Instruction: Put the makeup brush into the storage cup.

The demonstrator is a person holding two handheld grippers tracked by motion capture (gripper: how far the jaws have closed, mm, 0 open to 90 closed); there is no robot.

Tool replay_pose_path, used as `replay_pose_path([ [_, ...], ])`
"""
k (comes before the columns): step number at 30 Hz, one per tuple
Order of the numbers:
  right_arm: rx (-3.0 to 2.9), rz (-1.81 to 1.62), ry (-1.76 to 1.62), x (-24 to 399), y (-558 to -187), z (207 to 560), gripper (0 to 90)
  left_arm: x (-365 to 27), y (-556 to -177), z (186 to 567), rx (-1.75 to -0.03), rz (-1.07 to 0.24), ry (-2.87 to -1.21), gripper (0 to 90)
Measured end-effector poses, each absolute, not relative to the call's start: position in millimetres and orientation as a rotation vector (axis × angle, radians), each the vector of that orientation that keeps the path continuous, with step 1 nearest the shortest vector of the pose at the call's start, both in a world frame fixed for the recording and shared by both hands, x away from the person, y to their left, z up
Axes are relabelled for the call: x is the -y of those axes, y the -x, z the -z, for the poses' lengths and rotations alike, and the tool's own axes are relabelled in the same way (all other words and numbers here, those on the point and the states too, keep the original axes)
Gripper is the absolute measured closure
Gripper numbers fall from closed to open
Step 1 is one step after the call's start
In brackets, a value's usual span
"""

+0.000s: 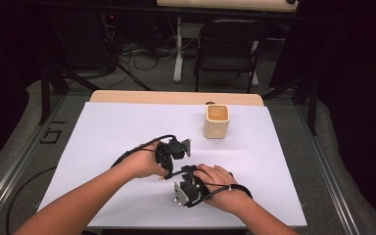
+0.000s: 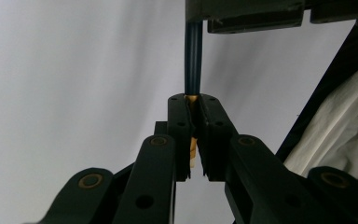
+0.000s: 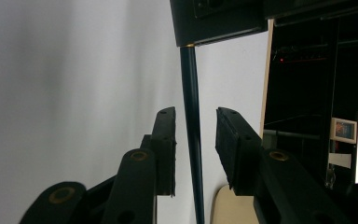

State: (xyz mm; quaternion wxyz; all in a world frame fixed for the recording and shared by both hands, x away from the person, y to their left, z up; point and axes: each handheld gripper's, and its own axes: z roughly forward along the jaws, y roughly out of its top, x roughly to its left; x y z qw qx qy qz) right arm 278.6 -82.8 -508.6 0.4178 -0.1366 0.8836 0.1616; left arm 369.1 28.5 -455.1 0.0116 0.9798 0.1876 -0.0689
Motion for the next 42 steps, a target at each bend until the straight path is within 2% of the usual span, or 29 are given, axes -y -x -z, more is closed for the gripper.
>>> replay_pose_path([
  [17, -2.187, -0.379, 0.417, 74, -275, 512, 75.7, -23, -368, 455, -0.583, 0.228, -3.043, 84.8],
  [24, -2.178, -0.360, 0.433, 72, -274, 514, 82.3, -22, -368, 454, -0.584, 0.227, -3.034, 84.8],
  [42, -2.150, -0.315, 0.433, 70, -273, 517, 83.4, -23, -368, 456, -0.589, 0.210, -3.029, 84.3],
])
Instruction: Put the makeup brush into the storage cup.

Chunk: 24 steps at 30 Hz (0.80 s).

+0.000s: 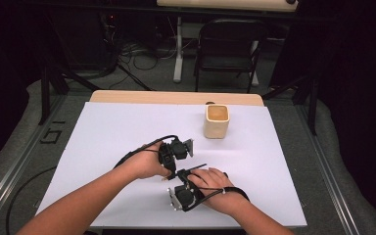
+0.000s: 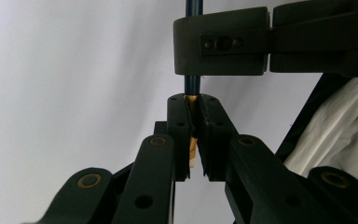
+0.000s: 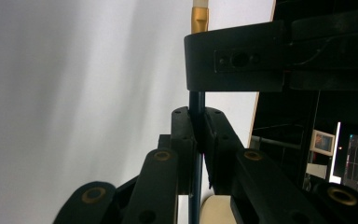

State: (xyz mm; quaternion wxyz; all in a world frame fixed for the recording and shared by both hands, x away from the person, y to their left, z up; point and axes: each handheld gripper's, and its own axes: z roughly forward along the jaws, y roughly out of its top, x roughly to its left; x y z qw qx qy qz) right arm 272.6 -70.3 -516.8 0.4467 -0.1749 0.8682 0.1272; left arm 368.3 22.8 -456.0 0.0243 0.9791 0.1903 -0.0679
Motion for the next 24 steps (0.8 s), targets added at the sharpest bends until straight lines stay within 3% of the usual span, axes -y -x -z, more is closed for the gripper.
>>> replay_pose_path([
  [3, -2.161, -0.300, 0.421, 71, -273, 515, 83.4, -24, -369, 456, -0.584, 0.204, -3.032, 82.8],
  [6, -2.154, -0.326, 0.423, 72, -276, 517, 83.4, -27, -369, 456, -0.597, 0.190, -3.022, 72.7],
  [24, -2.165, -0.337, 0.341, 86, -282, 509, 83.4, -75, -375, 445, -0.704, 0.100, -2.893, 50.2],
])
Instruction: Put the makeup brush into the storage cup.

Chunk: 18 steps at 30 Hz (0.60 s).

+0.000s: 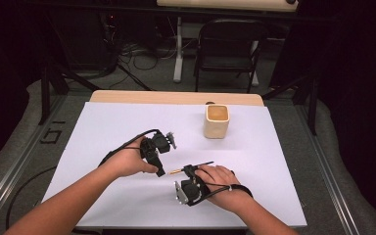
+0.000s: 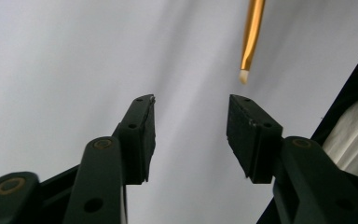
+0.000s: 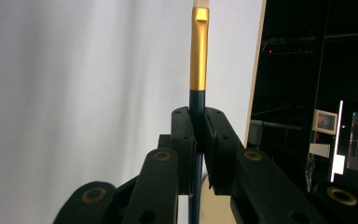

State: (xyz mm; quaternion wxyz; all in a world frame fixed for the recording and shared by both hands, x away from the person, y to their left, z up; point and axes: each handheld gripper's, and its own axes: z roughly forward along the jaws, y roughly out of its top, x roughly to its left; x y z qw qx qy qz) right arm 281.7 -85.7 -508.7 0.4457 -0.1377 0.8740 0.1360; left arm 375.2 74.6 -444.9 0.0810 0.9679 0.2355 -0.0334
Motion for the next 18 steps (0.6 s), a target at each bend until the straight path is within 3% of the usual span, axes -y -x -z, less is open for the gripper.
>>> replay_pose_path([
  [18, -2.306, -0.701, -0.070, 114, -311, 478, 83.5, -110, -376, 451, -0.785, 0.029, -2.755, 43.5],
])
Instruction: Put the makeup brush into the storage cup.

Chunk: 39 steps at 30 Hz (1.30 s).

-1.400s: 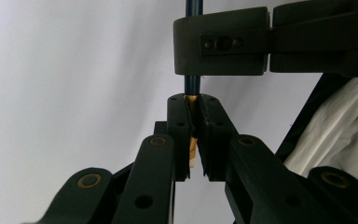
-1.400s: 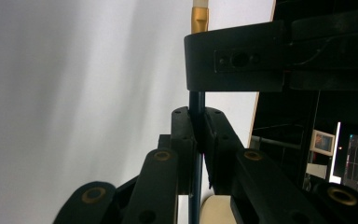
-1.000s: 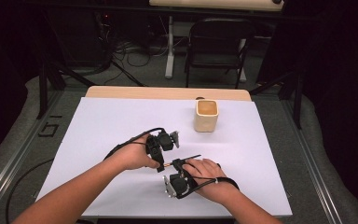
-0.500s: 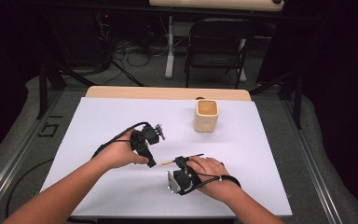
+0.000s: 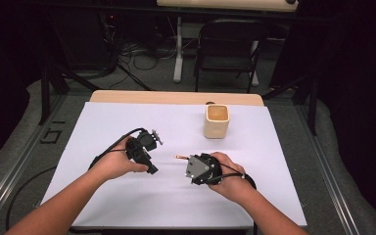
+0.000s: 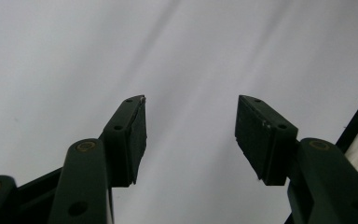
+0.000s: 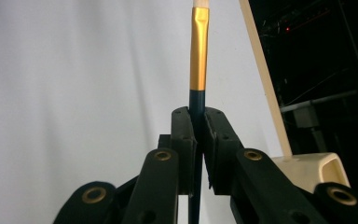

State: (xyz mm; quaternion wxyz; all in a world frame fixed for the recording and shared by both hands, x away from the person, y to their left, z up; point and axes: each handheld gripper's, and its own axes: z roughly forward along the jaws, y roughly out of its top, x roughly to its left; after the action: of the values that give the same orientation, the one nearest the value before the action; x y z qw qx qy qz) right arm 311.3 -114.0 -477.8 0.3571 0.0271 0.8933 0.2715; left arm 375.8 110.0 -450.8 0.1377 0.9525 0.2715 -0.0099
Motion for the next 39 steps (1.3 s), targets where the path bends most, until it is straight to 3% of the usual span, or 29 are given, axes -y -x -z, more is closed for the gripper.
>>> replay_pose_path([
  [17, -2.362, -1.145, -0.523, 137, -341, 460, 83.5, -121, -371, 453, -0.808, -0.025, -2.647, 42.2],
  [39, -2.258, -1.423, -0.741, 154, -350, 459, 83.5, -127, -369, 457, -0.798, -0.078, -2.530, 41.9],
])
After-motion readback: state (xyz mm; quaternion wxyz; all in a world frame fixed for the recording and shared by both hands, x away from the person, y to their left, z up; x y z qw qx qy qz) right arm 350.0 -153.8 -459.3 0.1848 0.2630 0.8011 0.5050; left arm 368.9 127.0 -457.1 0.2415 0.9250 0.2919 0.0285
